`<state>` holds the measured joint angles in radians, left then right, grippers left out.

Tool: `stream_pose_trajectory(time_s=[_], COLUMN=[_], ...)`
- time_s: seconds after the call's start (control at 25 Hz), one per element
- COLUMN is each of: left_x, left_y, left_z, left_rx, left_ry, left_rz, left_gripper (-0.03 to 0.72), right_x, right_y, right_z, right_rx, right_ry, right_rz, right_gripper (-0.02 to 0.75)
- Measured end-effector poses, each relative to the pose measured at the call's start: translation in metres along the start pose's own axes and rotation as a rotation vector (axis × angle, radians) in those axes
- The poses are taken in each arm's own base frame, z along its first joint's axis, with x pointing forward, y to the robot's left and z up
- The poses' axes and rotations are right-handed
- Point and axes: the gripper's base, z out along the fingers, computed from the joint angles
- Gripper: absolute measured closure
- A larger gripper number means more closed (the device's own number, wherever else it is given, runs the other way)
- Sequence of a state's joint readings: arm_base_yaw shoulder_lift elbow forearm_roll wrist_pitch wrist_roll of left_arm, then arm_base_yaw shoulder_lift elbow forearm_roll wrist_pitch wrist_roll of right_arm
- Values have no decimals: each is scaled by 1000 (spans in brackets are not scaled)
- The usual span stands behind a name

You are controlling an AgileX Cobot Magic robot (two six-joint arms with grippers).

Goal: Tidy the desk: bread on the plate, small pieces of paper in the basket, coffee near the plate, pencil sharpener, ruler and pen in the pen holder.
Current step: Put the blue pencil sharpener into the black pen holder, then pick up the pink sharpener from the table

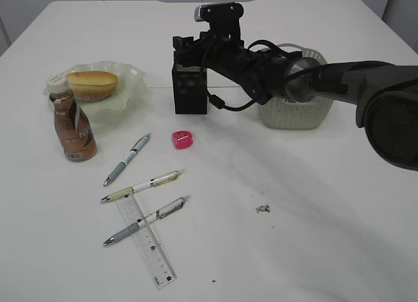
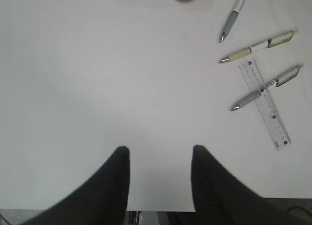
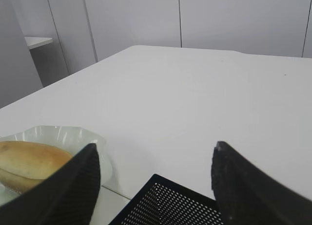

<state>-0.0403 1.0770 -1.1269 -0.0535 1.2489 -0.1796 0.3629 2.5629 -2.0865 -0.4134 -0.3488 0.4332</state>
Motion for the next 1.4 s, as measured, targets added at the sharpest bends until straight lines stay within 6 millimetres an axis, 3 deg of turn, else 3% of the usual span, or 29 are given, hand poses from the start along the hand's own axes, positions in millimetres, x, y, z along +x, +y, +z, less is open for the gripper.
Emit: stream_pose_trajectory(time_s=[0.32, 0.64, 1.04, 1.4], left_x=[0, 0, 0, 0], left_y=[0, 0, 0, 0], left_z=[0, 0, 0, 0], left_rx=[0, 0, 0, 0], left_ry=[0, 0, 0, 0], left_rz=[0, 0, 0, 0], left_gripper=[381, 381, 381, 381], right_x=[-4, -38, -36, -46], right_y=[1, 5, -6, 3], right_z=[-1, -8, -15, -31], right_rx=[-3, -25, 125, 315], right_ry=[-6, 1, 260, 482], right_rz=[64, -94, -389, -497], right_gripper=[200, 205, 205, 206])
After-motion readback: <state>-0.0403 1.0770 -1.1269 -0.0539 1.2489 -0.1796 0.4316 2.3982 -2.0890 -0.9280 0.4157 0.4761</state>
